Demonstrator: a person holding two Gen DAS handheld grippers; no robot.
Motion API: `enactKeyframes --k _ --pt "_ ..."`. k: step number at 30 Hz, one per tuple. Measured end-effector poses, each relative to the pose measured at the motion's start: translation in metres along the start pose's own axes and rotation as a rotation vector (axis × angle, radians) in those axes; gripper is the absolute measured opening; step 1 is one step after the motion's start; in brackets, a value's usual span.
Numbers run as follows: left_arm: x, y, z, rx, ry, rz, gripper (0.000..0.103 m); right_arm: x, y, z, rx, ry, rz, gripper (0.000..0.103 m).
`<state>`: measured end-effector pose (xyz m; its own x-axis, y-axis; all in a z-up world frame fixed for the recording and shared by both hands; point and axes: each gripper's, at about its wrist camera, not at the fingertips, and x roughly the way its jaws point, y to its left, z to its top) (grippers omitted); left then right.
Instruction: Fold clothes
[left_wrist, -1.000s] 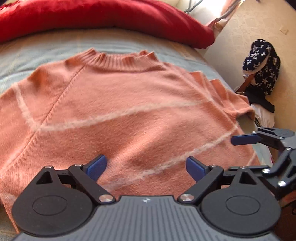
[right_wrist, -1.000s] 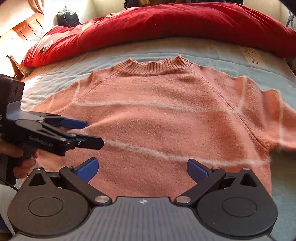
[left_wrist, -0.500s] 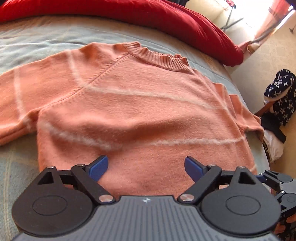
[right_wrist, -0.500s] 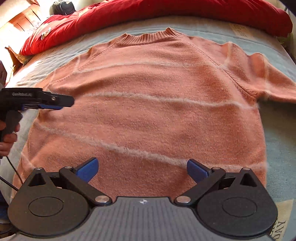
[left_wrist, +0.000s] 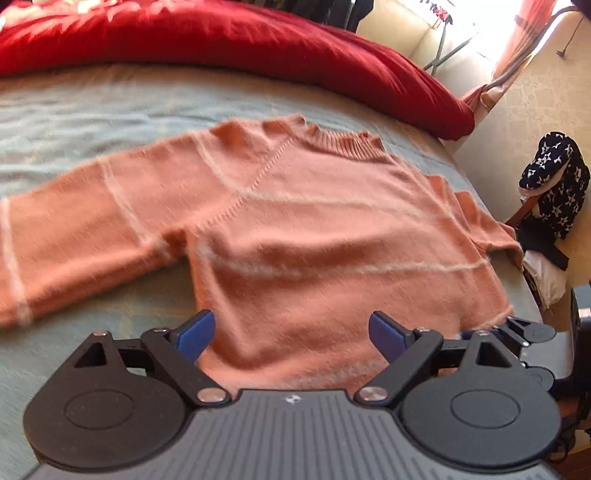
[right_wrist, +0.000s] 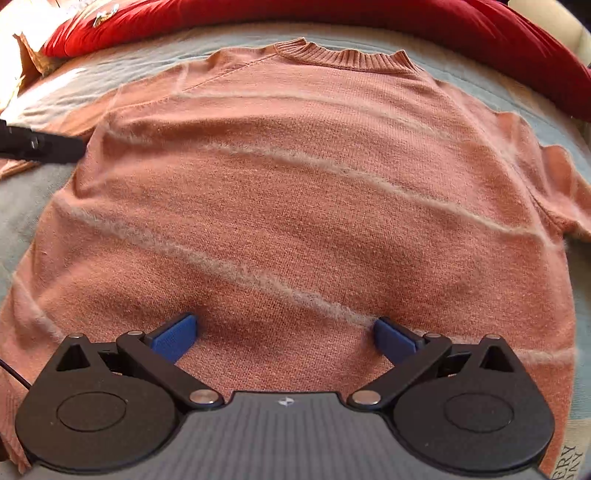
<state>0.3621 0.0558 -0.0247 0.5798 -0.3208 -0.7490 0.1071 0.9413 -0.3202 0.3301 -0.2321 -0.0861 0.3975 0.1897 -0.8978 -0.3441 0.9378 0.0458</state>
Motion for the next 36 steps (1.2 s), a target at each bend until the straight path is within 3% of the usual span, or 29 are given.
enactKeyframes --k 4,7,12,14,16,19,22,25,26,31,33,36 --pt "0.008 0.055 0.027 -0.039 -0.063 0.120 0.090 0.003 0.003 0.005 0.032 0.022 -0.037 0.103" --pt "0.020 0.091 0.019 -0.118 0.005 0.194 0.090 0.006 0.006 0.009 0.038 0.047 -0.059 0.103" --pt "-0.013 0.113 -0.028 -0.189 -0.031 0.154 0.090 0.008 0.009 0.012 0.045 0.075 -0.080 0.103" --pt "-0.024 0.118 -0.022 -0.203 -0.018 0.130 0.090 0.009 0.009 0.014 0.044 0.086 -0.089 0.103" --pt "-0.036 0.129 -0.013 -0.189 -0.068 0.151 0.090 0.009 0.010 0.015 0.045 0.095 -0.097 0.103" --pt "-0.047 0.163 -0.001 -0.190 -0.134 0.251 0.090 0.010 0.012 0.015 0.053 0.100 -0.111 0.103" --pt "-0.050 0.208 -0.009 -0.270 -0.139 0.354 0.090 0.010 0.015 0.016 0.066 0.104 -0.130 0.103" --pt "-0.053 0.239 -0.027 -0.282 -0.115 0.527 0.090 0.012 0.017 0.020 0.081 0.127 -0.147 0.103" --pt "-0.057 0.246 -0.035 -0.278 -0.119 0.518 0.090 0.013 0.018 0.022 0.086 0.139 -0.151 0.103" --pt "-0.071 0.237 -0.056 -0.231 -0.087 0.569 0.092 0.017 0.021 0.031 0.116 0.202 -0.175 0.103" --pt "-0.079 0.237 -0.063 -0.259 -0.083 0.584 0.092 0.018 0.021 0.033 0.126 0.219 -0.176 0.103" --pt "-0.082 0.230 -0.052 -0.265 -0.068 0.607 0.090 0.018 0.021 0.036 0.129 0.242 -0.177 0.103"
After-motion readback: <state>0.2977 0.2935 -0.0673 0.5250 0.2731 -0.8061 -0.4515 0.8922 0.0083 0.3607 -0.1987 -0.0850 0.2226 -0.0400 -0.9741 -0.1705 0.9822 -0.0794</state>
